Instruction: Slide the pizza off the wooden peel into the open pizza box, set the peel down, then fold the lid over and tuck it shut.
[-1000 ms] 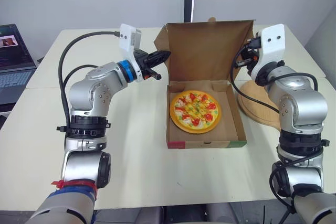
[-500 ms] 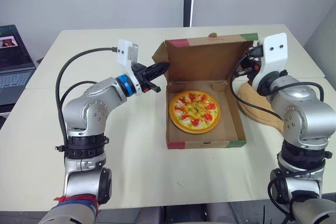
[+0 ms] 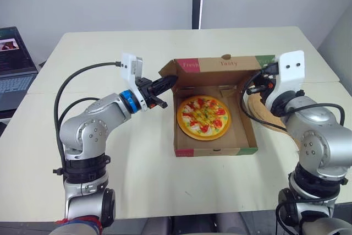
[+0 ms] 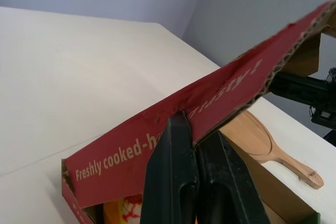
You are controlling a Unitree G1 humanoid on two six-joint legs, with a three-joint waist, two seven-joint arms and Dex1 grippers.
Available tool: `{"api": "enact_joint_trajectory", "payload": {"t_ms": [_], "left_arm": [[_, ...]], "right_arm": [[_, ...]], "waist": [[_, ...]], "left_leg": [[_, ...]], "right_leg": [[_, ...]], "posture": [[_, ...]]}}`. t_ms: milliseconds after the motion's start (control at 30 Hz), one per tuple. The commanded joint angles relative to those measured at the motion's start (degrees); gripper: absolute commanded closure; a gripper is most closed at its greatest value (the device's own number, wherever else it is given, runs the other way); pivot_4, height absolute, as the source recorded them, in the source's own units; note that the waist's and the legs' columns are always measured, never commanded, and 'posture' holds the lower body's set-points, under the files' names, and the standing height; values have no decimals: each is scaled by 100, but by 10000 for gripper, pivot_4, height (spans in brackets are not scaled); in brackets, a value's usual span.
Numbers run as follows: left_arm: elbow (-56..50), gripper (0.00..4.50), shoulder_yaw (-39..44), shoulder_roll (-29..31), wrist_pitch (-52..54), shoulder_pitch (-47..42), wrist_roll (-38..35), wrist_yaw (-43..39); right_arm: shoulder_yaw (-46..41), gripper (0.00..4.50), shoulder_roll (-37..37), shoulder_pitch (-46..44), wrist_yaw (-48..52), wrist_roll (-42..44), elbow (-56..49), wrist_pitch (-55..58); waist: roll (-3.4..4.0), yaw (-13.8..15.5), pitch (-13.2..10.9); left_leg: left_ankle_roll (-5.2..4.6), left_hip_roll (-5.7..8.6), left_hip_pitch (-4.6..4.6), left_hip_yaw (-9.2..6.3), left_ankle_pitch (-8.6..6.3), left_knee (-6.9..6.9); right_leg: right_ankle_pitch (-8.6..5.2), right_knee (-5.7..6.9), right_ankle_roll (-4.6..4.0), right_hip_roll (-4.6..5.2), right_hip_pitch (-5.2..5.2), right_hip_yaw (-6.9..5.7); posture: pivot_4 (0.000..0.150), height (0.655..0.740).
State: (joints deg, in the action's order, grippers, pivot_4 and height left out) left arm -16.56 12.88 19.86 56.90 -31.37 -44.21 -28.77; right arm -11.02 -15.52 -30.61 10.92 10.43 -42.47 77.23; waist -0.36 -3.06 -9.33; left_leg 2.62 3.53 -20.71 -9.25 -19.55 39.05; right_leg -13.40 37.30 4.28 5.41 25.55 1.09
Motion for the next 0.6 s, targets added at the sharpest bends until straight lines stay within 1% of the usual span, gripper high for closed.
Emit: {"api": "enact_joint_trajectory", "payload": {"t_ms": [33, 167, 267, 500, 600], "left_arm": [[-492, 45000, -42, -18, 136, 243, -370, 41], [-694, 45000, -19, -11, 119, 654, -522, 146], [-814, 45000, -19, -92, 4, 832, -580, 281], [-1145, 45000, -185, -153, -325, 1482, -515, 414], [-1183, 45000, -281, -130, -506, 1680, -428, 446]], "right_arm": [[172, 44713, 106, 273, 157, 330, -581, 125], [179, 44713, 238, 693, 99, 328, -837, 45], [248, 44713, 334, 1061, 33, 285, -939, -290], [479, 44713, 460, 2076, -79, 138, -906, -1487], [519, 44713, 472, 2326, -86, 143, -854, -1859]], "waist": [[1, 5, 1], [-1, 11, 12], [-2, 29, 19], [-2, 39, 38], [-2, 60, 39]], "left_leg": [[0, 0, 1, 0, 0, 0], [0, -2, 6, 2, 0, -4], [0, -2, 15, 2, 0, -5], [-1, -4, 32, 5, -1, -14], [-1, -4, 37, 8, -1, -16]], "right_leg": [[0, 0, 0, 0, -1, 0], [0, -3, 0, -2, -3, 2], [0, -7, 0, -4, -14, 2], [0, -13, 0, -6, -26, 5], [0, -14, 0, -7, -29, 8]], "posture": [[1500, 7400], [1500, 7400], [1500, 7400], [1500, 7400], [1500, 7400]]}}
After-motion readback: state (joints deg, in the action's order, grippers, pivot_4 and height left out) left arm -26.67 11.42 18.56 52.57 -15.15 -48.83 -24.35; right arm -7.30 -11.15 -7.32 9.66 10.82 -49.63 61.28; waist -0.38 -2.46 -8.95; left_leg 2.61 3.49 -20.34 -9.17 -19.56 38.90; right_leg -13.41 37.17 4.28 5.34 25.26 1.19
